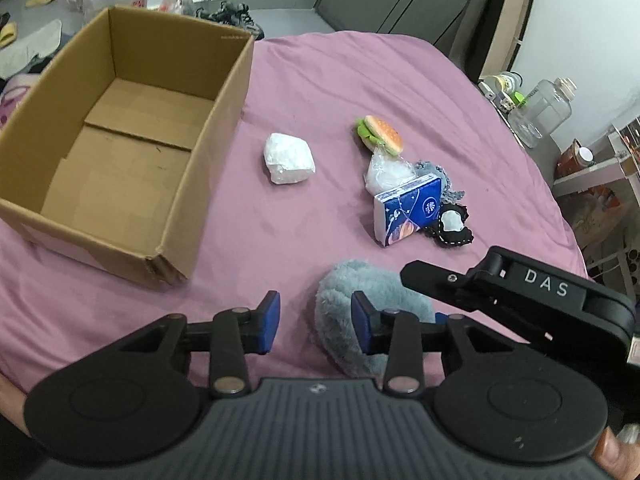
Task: Organize soft objects
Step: 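Reach the left gripper to the fluffy light-blue plush and close on it, then lift the light-blue plush with the left gripper and carry it over the box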
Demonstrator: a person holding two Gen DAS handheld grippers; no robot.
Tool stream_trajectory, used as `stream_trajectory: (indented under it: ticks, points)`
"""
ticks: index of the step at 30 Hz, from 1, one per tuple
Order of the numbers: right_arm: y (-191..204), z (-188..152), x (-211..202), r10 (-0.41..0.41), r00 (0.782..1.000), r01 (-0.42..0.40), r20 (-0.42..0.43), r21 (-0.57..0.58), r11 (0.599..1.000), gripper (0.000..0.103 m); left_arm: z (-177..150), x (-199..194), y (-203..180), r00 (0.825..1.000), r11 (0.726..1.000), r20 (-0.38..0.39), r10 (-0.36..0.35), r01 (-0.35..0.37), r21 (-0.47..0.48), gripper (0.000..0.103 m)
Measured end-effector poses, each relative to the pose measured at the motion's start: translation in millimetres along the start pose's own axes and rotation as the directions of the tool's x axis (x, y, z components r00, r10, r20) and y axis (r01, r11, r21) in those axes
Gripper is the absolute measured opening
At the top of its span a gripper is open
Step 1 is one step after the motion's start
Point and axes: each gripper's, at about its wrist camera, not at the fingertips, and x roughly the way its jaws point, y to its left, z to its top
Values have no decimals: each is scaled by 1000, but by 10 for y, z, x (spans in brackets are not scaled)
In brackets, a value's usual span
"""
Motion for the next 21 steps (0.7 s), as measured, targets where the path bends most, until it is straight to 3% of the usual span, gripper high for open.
stream_trajectory:
  ticks: [8,17,21]
  points:
    - [-76,58,136,15,999,-13,-38,51,999,39,59,201,87,999,994,-31,-43,39,-106,27]
    - [-76,71,101,-8,1000,9,-28,58,998,40,3,304,170,996,965,-44,-80,66,-255,31]
    - [-46,25,34,-26,1000,27,-10,46,999,40,-48,295,131,997,966,-24,-69,61,-252,33]
